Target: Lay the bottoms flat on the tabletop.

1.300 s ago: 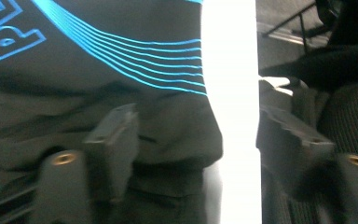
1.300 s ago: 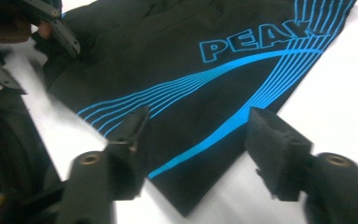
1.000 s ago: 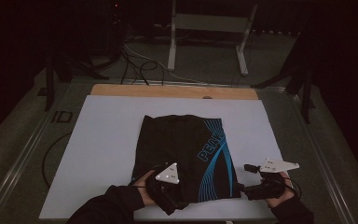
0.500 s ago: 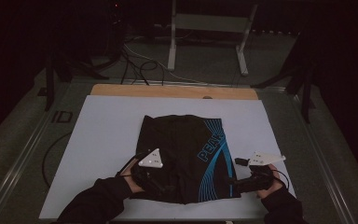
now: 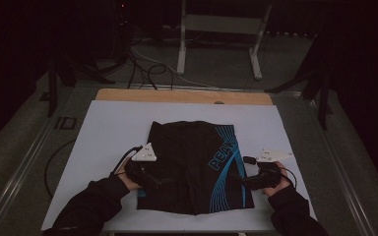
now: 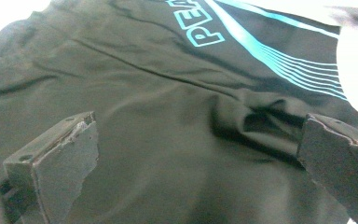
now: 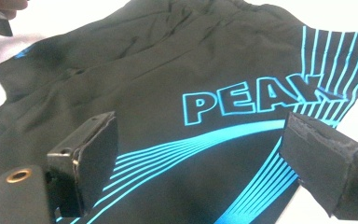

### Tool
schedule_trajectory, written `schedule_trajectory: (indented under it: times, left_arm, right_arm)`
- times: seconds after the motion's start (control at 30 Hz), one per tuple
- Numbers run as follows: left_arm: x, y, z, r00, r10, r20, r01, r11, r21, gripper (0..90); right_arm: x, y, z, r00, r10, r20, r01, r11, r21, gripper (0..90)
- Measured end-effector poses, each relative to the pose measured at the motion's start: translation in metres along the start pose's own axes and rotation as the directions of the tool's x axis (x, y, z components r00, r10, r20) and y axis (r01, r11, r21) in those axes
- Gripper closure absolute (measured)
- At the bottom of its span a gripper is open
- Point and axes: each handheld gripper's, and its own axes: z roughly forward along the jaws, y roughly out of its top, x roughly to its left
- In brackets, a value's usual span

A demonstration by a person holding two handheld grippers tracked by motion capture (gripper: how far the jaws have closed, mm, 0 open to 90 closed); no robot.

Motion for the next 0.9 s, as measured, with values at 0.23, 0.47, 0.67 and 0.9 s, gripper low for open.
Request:
schedule_trajectory:
  times: [0.23,0.47,0.67,0.9]
  left_arm:
    - [0.024,0.002,-0.007,0.9974,-0.048,-0.054,0.047,0.9988,-0.016,0.1]
    - [0.044,0.005,-0.007,0.9896,-0.095,-0.108,0.093,0.9953,-0.025,0.1]
    - [0.058,0.005,-0.005,0.9814,-0.13,-0.141,0.128,0.9915,-0.024,0.1]
    - [0.071,0.006,-0.001,0.9726,-0.16,-0.168,0.158,0.9871,-0.027,0.1]
  right_arm:
    - [-0.014,0.01,0.011,0.999,0.011,0.043,-0.009,0.999,-0.034,13.2]
    - [-0.031,0.018,0.018,0.9963,0.03,0.08,-0.026,0.998,-0.05,13.3]
    - [-0.045,0.026,0.025,0.9914,0.052,0.12,-0.046,0.997,-0.056,13.3]
    - [-0.059,0.029,0.036,0.9883,0.075,0.133,-0.069,0.997,-0.046,11.1]
